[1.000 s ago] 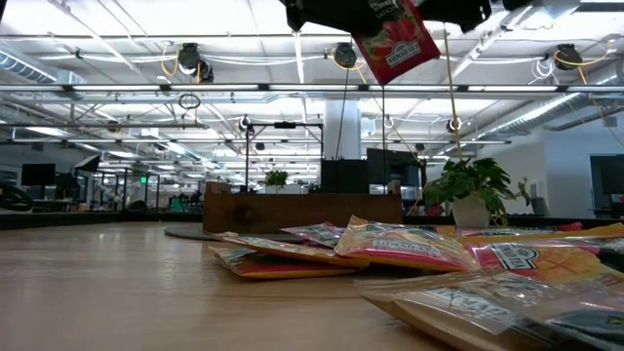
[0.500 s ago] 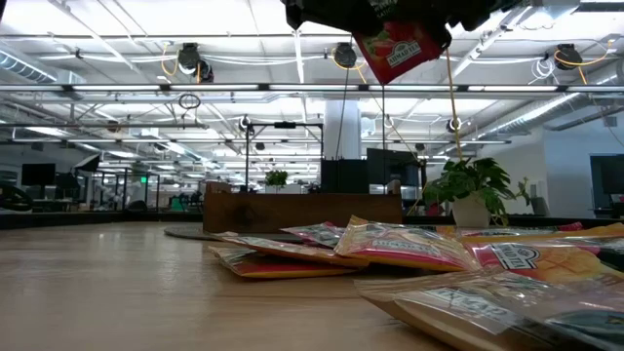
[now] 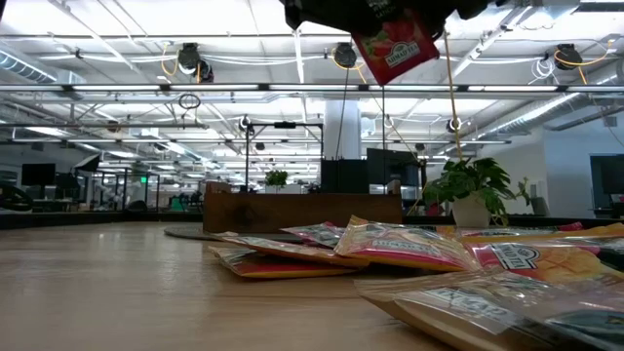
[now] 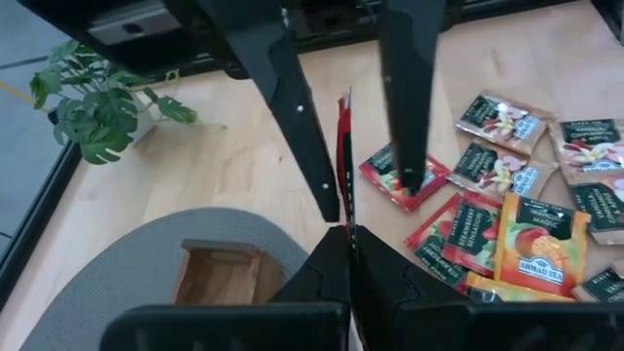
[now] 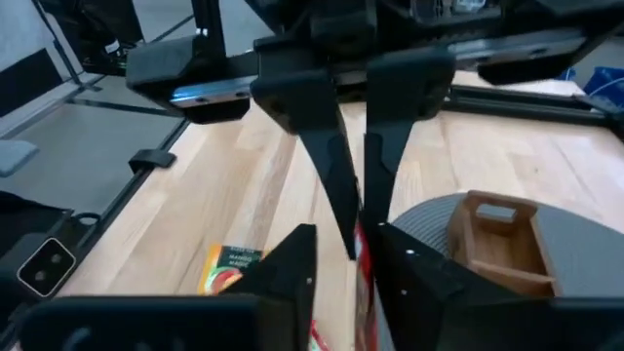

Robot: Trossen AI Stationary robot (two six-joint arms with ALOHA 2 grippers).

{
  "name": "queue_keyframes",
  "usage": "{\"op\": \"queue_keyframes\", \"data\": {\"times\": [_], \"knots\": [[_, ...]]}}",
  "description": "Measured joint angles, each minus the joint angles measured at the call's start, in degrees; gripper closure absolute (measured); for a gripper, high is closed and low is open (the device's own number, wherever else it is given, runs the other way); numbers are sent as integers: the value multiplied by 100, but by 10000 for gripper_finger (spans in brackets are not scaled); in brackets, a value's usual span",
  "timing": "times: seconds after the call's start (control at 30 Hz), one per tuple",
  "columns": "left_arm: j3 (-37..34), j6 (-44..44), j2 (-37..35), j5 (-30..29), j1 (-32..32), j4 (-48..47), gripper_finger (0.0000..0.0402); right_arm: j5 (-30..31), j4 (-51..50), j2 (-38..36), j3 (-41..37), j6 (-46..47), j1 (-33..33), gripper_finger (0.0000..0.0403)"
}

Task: Pick & Place Tea
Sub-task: Put the red tea bag into the right section of the wooden organizer

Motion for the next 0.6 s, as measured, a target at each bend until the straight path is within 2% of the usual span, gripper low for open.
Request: {"op": "queue_keyframes", "data": {"times": [0.3,0.5,0.6], "knots": [[0,-3,2,34,1,-5,396,-266,77,0,0,-44,-85,397],[-4,-2,13,-3,6,-42,398,-293,28,39,0,-51,-181,402],[-7,-84,13,-15,6,-82,380,-291,68,44,0,-149,-227,402]]}}
